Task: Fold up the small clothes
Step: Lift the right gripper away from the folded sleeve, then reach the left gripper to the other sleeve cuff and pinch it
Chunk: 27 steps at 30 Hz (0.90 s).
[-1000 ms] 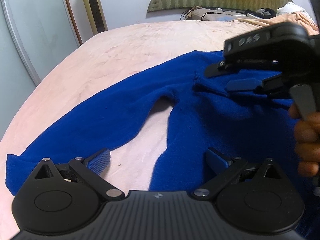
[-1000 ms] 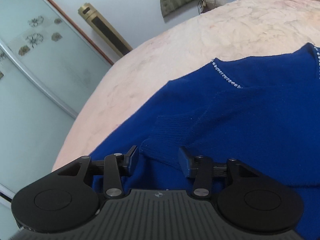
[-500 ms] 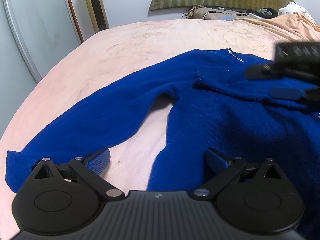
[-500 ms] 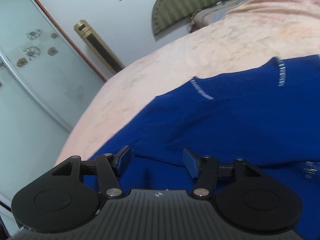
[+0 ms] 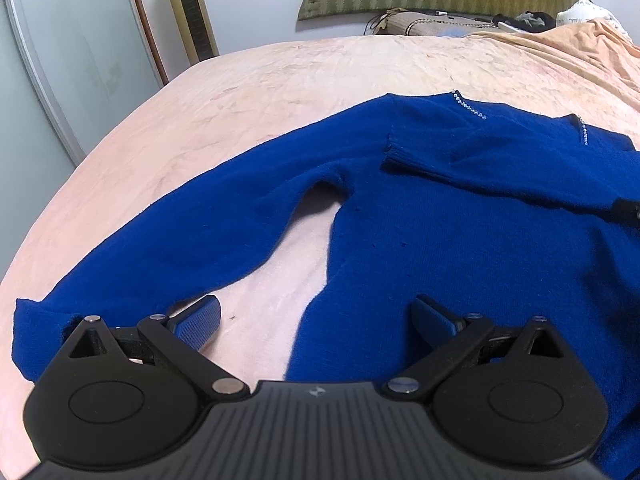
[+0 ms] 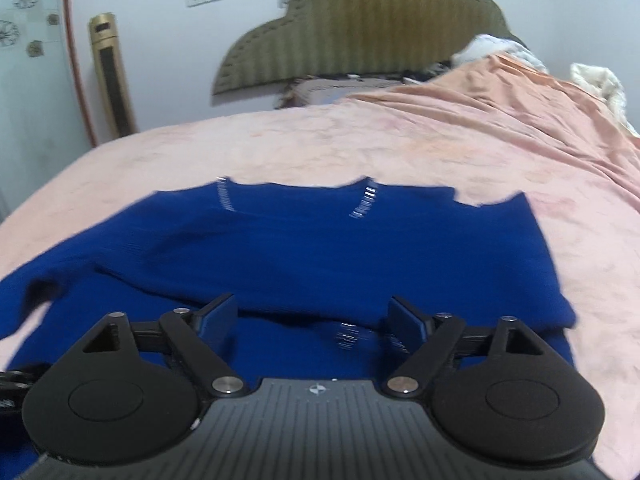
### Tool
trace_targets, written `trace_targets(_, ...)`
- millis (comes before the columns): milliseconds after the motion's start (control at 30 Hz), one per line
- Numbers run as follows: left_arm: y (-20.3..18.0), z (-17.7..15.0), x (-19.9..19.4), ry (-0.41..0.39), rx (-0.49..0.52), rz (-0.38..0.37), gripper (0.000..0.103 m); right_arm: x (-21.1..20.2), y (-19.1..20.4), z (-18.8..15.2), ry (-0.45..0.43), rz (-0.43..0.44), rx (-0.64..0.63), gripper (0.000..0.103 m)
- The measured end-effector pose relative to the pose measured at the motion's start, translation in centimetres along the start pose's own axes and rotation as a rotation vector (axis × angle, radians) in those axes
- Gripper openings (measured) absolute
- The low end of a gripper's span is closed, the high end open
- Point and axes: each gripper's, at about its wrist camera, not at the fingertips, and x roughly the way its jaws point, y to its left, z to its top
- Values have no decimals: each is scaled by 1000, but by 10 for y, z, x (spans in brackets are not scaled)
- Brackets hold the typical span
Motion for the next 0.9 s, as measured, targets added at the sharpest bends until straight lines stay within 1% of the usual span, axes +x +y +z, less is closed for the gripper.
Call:
trace_targets(100,-1,-1,-1,-2,5,3,102,9,-14,-6,45,-10,33,86)
trace_targets(167,-2,0,-1,-1,5,5,102,14,-16,-10,53,-8,40,88)
trace_targets(300,-2,0,-2,2,0,9,102,17,-13,-14,49,3,13,96)
trace_targets(500,0,0,-8,-16,0,24,102,13,-13,-21,34,10,18,97)
trace_targets(633,14,-4,-17,-44,-19,50,102,13,-14,-22,25,15,23,97)
trace_targets(700,25,-9,-19,-48,-32,88,102,11,-13,-23,20,16,26,97)
trace_targets(767,41,-15,-19,-51,-51,149,102,9,-13,-23,12,18,32,97)
trace_targets(800,49,-16,-18,-52,-62,185,102,9,-14,-24,13,19,32,97)
trace_targets(900,80,-21,-9,-39,-106,323,102,10,-14,-24,13,21,33,98)
